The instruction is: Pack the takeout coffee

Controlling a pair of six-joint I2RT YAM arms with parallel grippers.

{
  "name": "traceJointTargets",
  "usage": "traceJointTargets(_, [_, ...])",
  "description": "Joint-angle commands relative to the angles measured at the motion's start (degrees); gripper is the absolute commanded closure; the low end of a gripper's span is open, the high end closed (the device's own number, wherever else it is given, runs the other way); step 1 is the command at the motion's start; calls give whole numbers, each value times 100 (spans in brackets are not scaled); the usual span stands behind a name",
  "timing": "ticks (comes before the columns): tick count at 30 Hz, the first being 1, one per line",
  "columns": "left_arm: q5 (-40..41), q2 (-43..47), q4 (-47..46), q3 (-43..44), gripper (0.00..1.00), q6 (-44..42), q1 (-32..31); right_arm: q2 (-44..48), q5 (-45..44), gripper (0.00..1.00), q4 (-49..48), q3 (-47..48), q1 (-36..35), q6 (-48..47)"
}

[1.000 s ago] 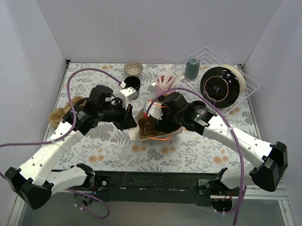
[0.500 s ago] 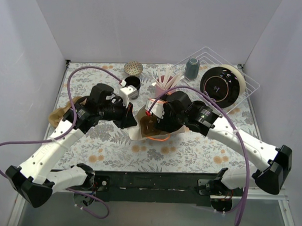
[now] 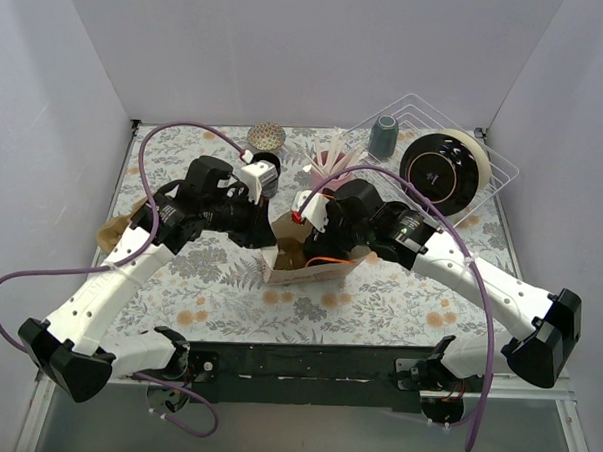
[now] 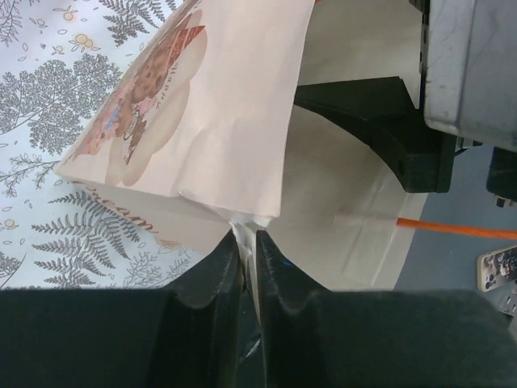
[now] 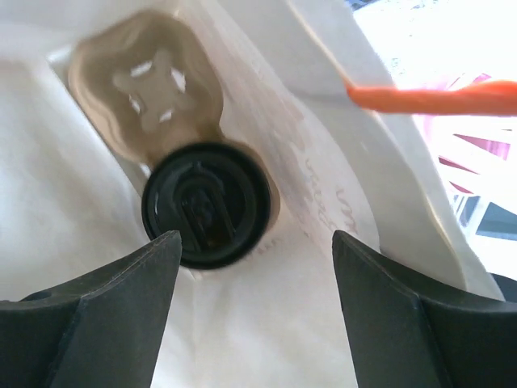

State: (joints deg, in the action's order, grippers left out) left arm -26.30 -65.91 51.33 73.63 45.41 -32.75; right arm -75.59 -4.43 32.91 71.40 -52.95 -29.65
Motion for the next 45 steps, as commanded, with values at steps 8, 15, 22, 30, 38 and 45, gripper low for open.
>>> traceJointTargets(8, [354, 26, 202, 477, 50, 373, -12, -149, 205, 29, -188, 103, 13, 135])
traceJointTargets(15, [749, -71, 105, 547, 43, -233, -12, -61, 284, 34, -197, 15, 13, 135])
traceJointTargets(22, [925, -493, -53, 793, 43, -515, -3, 36, 346, 40, -232, -91, 13, 144])
traceJointTargets(30, [627, -704, -290, 987, 56, -673, -3, 159, 407, 47, -250, -231, 13, 117])
traceJointTargets(38, [-559, -187, -939, 443, 96, -656, -12, 396, 599, 59, -250, -389, 13, 73])
traceJointTargets(45, [-859, 122, -1064, 12, 100, -507, -12, 580, 724, 62, -214, -530, 4, 82])
